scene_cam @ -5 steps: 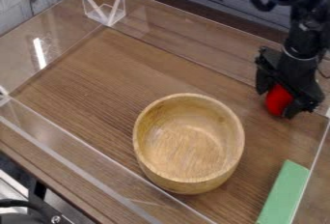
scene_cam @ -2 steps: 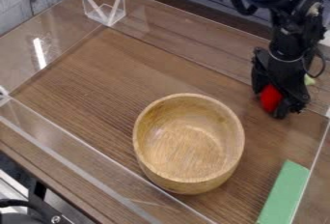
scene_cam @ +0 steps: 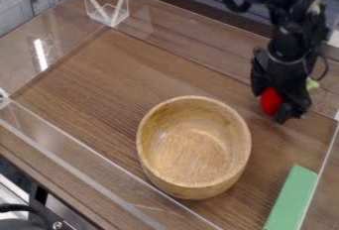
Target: Move the red object to the left side of the table
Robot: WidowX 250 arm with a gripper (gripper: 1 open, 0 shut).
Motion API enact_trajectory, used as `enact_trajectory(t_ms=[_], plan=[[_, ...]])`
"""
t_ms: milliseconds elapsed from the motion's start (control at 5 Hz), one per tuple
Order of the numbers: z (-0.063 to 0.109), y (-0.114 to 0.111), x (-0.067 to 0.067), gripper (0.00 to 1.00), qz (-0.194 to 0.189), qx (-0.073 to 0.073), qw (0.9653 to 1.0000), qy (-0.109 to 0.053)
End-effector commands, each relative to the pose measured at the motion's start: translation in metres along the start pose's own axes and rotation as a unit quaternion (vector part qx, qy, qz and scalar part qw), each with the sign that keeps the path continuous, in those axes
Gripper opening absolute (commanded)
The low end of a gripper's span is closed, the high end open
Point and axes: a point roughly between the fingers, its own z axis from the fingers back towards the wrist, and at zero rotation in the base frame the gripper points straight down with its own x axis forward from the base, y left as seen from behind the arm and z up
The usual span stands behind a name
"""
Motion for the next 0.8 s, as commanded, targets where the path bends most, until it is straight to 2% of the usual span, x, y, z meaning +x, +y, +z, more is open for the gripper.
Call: enact_trajectory(t_ms=[0, 200, 400, 600], plan=[[0.026, 0.001, 0.014, 0.0, 0.018, 0.02, 0.9993, -0.026], [0.029, 0.001, 0.018, 0.0, 0.037, 0.026, 0.9986, -0.028], [0.022, -0.001, 0.022, 1.0, 0.023, 0.015, 0.999, -0.035], [0.013, 0.0, 0.025, 1.0, 0.009, 0.005, 0.9991, -0.041]])
